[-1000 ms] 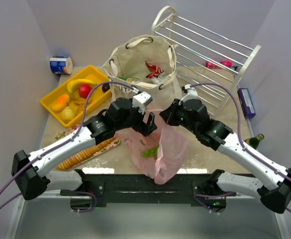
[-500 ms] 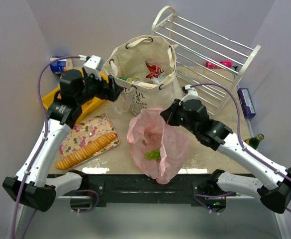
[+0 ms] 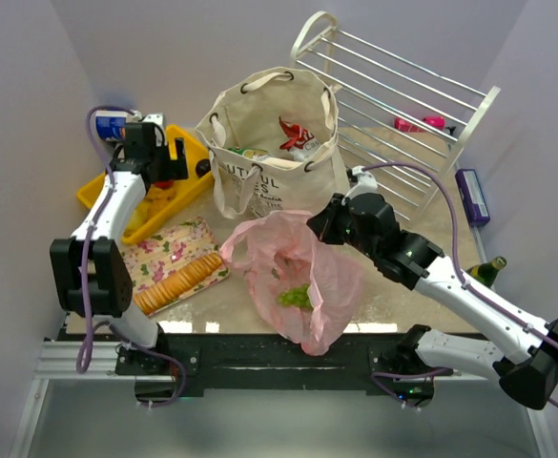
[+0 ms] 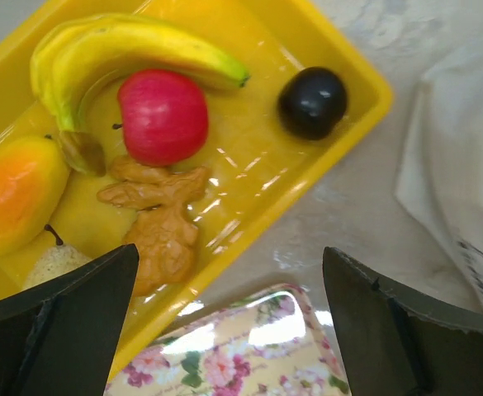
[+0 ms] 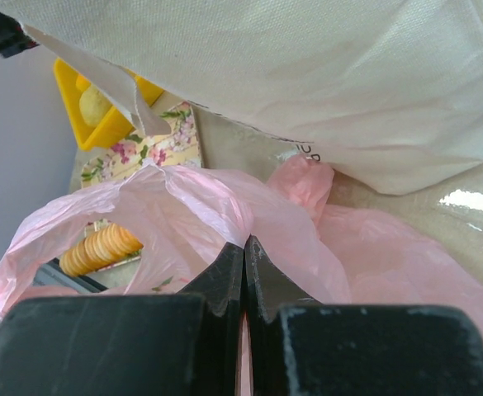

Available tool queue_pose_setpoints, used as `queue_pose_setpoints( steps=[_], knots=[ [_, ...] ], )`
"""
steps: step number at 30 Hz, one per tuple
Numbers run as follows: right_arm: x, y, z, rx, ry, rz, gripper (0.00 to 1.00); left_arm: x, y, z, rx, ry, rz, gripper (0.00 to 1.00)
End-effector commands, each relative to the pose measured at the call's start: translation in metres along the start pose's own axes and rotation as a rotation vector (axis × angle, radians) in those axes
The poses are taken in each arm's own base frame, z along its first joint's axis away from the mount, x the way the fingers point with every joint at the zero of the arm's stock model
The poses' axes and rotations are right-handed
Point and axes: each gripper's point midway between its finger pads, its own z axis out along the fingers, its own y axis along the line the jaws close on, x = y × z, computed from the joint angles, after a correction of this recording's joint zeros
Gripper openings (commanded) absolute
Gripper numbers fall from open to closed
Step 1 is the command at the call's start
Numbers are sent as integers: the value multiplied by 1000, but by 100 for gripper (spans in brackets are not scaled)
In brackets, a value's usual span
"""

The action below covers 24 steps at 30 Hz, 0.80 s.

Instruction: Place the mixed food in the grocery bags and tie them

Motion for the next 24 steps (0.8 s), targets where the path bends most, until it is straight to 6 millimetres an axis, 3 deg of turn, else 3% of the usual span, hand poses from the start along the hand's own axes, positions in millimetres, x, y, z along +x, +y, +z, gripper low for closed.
queue_pose_setpoints(
  steps=[1, 5, 6, 11, 13, 16, 20, 24],
  knots=[
    [-7, 13, -1, -62, -25, -4, 0, -23, 44, 26, -178, -32, 13, 99],
    [-5, 16, 3, -78, -19, 2, 0, -21, 56, 58, -232, 6, 62, 99],
    [-4, 17, 5, -81, -10, 3, 0, -12, 56, 72, -229, 37, 72, 99],
    [-3, 25, 13, -93, 16, -1, 0, -7, 55, 107, -219, 64, 81, 99],
    [-3, 27, 16, -99, 18, -1, 0, -16, 54, 113, -218, 48, 82, 99],
    [-3, 30, 18, -106, 22, 5, 0, -10, 56, 129, -223, 80, 86, 99],
    [-3, 28, 20, -92, 26, 2, 0, 15, 56, 148, -207, 144, 79, 98],
    [-5, 30, 18, -97, 25, 6, 0, 18, 55, 155, -197, 146, 81, 90]
  ],
)
